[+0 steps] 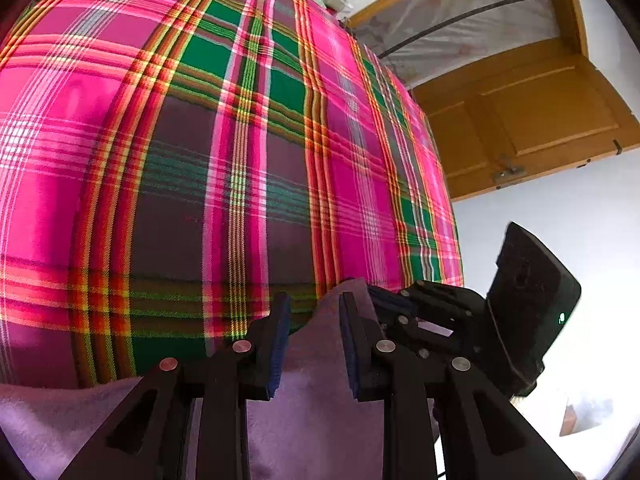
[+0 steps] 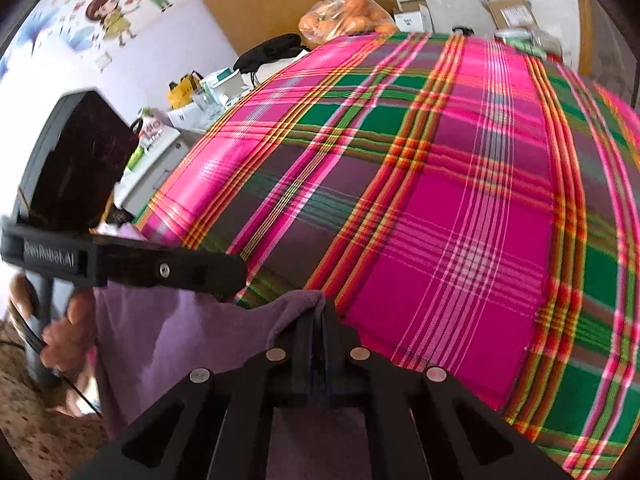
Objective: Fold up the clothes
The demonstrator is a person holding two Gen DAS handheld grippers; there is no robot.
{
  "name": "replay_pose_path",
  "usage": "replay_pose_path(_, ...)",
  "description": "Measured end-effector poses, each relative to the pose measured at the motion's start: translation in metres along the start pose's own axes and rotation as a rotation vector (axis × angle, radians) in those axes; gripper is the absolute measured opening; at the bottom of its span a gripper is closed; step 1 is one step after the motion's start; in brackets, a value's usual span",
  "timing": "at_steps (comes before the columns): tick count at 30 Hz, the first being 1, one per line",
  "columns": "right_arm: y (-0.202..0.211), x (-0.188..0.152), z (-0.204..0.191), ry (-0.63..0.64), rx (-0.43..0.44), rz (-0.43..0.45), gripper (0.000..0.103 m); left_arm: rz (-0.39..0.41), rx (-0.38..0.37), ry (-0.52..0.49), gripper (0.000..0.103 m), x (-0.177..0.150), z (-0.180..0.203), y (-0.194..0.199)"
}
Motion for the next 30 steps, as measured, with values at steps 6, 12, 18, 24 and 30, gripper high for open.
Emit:
replay_pose_path(6,0.003,-0.001,0.009,-0.078,0.027,0.003,0.009,-0.019,0.010,-0.040,0.024,-0.006,0.011,-0.007)
replay_pose_path(12,0.030,-0.004,0.012,-0.087,-0.053,0.041,0.022,-0.027,0.048,-0.092,0.024,-0.013,0.021,-0.013)
replay_pose_path(18,0.076,-0.024,0.023,-0.087,-0.150,0.099,0.022,-0.030,0.082,-0.117,0.024,-0.014,0.025,-0.014)
replay_pose_path(24,0.079,-0.054,0.025,-0.059,-0.148,0.053,0.023,-0.031,0.109,-0.123,0.024,-0.016,0.025,-0.021)
replay_pose_path(30,0.052,-0.060,0.006,0.054,-0.158,-0.022,0.023,-0.033,0.132,-0.131,0.024,-0.018,0.029,-0.025)
Point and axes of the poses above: each gripper's, at about its wrist camera, not at the fingertips, and y roughly against the way its jaws point, z to its right, x to its top, the point moved 2 cm from there along -y, roughly the way its jaws point, and after that the axes turned 8 degrees about y, right-handed, at the moved point
